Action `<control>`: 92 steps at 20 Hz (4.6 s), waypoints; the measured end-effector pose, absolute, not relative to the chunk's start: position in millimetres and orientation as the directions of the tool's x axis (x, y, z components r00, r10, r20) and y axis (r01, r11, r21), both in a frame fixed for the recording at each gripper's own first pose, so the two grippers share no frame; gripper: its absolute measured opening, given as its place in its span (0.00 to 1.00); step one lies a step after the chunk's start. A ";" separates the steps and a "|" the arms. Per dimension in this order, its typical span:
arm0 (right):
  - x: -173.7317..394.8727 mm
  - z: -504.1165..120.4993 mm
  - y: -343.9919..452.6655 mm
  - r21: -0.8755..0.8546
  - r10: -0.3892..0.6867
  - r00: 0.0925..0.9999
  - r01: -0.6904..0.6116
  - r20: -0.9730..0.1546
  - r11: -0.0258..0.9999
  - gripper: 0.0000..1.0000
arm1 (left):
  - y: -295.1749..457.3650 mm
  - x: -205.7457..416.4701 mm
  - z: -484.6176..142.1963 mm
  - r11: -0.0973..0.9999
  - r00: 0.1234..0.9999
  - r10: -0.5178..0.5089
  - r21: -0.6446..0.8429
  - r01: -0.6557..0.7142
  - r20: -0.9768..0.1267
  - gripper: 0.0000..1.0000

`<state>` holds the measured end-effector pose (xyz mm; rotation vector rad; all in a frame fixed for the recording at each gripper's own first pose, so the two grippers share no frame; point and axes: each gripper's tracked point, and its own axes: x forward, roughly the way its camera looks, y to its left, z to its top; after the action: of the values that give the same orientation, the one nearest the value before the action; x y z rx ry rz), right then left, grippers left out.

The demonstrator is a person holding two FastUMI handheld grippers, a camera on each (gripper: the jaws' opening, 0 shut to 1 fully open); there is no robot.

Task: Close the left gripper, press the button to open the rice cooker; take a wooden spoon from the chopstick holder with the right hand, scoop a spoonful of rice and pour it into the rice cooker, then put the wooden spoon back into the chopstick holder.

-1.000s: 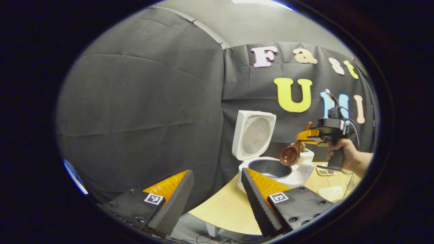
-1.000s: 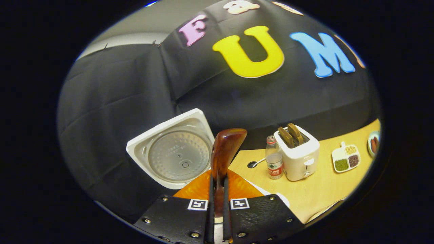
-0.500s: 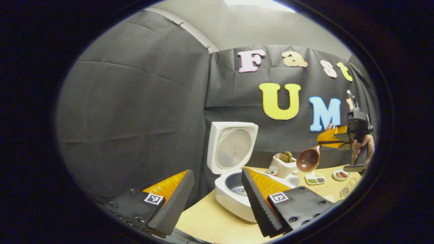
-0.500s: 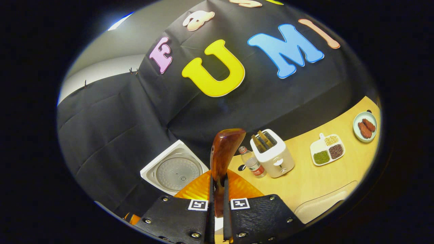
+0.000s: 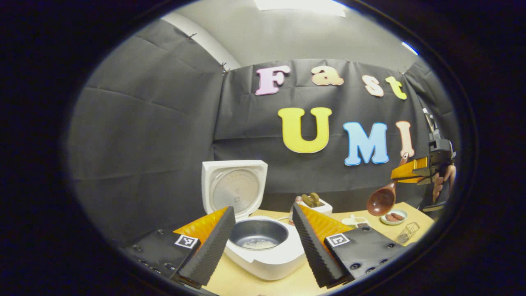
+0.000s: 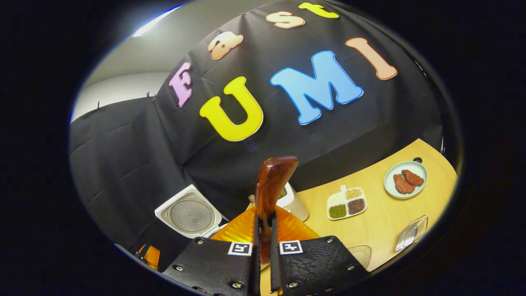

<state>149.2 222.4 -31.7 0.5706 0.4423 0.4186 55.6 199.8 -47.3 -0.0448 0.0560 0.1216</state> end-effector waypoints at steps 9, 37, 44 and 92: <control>134.6 -54.2 98.6 0.514 0.305 0.898 -0.108 -0.317 0.851 0.10 | 126.4 67.5 -18.9 0.997 0.999 0.034 -0.067 -0.035 -0.017 0.97; 102.9 -218.4 -24.6 0.396 0.083 0.810 0.192 -0.581 0.898 0.19 | 96.7 64.7 13.3 0.998 0.998 0.047 0.030 -0.048 0.040 0.99; 92.5 -173.8 -67.7 0.133 -0.123 0.873 0.208 -0.471 0.969 1.00 | 106.0 82.6 10.1 0.997 0.997 0.069 0.017 -0.070 0.042 0.99; -5.5 -74.3 91.4 0.042 0.066 0.962 -0.057 -0.266 0.998 0.97 | 388.6 380.2 -27.3 0.914 0.890 0.396 0.008 -0.405 -0.224 0.95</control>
<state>-5.5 91.4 -74.3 0.0337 0.2707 0.0621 380.2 388.6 -27.3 -0.0398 0.2247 0.4161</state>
